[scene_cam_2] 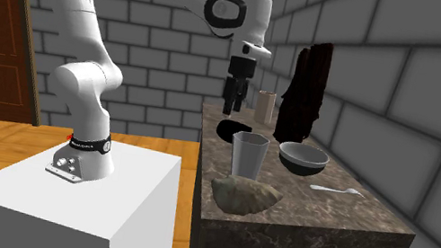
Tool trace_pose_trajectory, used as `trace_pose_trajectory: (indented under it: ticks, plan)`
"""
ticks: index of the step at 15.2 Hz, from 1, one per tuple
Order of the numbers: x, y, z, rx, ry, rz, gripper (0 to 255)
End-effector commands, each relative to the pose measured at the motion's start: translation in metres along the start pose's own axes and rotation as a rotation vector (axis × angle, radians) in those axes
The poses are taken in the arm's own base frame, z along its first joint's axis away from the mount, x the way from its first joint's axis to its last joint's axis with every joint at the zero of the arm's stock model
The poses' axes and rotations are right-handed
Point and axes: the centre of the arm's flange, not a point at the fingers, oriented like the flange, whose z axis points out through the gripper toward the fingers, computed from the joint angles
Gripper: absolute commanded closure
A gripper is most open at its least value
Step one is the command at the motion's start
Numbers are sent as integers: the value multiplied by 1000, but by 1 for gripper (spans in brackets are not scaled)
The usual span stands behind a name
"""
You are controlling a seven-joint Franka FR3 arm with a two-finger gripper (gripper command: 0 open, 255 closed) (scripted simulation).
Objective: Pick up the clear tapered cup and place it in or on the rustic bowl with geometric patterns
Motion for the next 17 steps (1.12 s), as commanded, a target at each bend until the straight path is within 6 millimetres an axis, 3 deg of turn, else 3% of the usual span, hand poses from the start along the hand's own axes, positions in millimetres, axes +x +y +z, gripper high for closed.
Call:
trace_pose_trajectory:
  ticks: [1, 7, 14, 17]
  plan:
    - [22, -13, 15, -6, 5, 13, 0]
    - [83, -49, 45, -26, 18, 47, 0]
    - [83, -48, 82, -26, 18, 47, 0]
    - [83, -48, 85, -26, 18, 47, 0]
